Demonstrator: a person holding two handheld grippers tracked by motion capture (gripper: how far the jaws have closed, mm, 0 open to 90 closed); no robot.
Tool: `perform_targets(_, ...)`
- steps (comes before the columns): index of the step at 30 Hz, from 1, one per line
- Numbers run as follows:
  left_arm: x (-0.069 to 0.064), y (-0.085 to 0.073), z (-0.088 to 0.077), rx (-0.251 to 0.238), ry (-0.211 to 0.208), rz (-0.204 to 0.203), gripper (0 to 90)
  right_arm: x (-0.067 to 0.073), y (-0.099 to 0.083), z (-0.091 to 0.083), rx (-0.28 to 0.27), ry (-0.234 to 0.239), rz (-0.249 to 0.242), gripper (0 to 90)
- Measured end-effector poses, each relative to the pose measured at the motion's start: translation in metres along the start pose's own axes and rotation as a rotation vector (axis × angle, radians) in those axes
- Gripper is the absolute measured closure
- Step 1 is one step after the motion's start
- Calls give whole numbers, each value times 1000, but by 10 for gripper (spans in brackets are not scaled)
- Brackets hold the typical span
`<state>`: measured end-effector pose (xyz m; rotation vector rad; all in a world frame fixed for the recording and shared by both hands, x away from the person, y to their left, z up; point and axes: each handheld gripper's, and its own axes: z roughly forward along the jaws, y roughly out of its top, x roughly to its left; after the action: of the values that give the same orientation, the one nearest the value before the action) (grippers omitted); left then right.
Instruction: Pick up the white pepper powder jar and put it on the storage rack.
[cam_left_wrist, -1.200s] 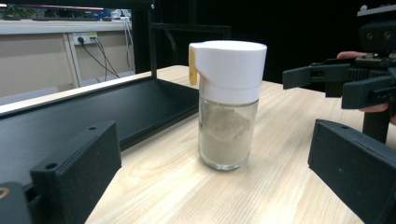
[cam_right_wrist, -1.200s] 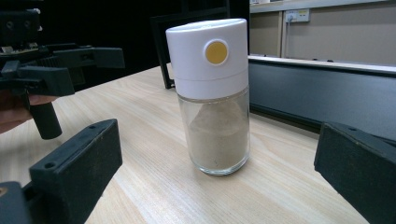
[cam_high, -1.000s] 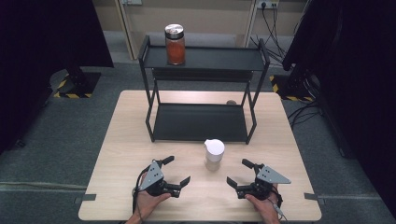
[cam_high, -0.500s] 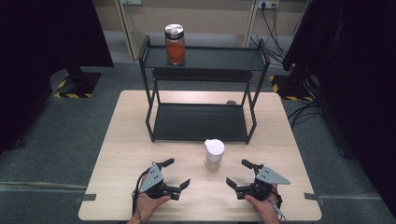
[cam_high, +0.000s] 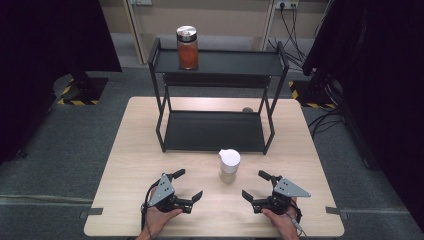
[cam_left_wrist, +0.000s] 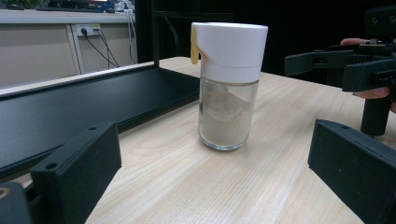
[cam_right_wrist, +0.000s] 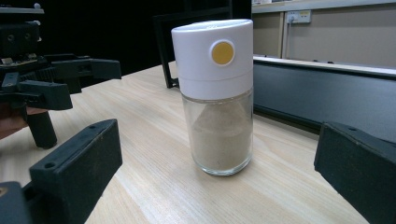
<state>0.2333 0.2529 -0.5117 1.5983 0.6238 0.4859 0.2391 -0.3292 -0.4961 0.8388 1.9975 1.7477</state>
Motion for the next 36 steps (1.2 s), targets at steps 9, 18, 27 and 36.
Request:
perform_targets(9, 0, -1, 1, 0, 0, -6, 19, 4, 4, 11, -4, -24, -52, 12)
perform_targets(18, -1, -1, 2, 4, 6, -5, 19, 2, 10, 29, -1, -32, -83, 12)
perform_targets(27, 0, -2, 2, 5, 11, -12, 19, 2, 17, 48, 5, -37, -107, 12)
perform_targets(36, 1, -2, 2, 10, 17, -19, 19, 1, 23, 66, 31, -27, -126, 67)
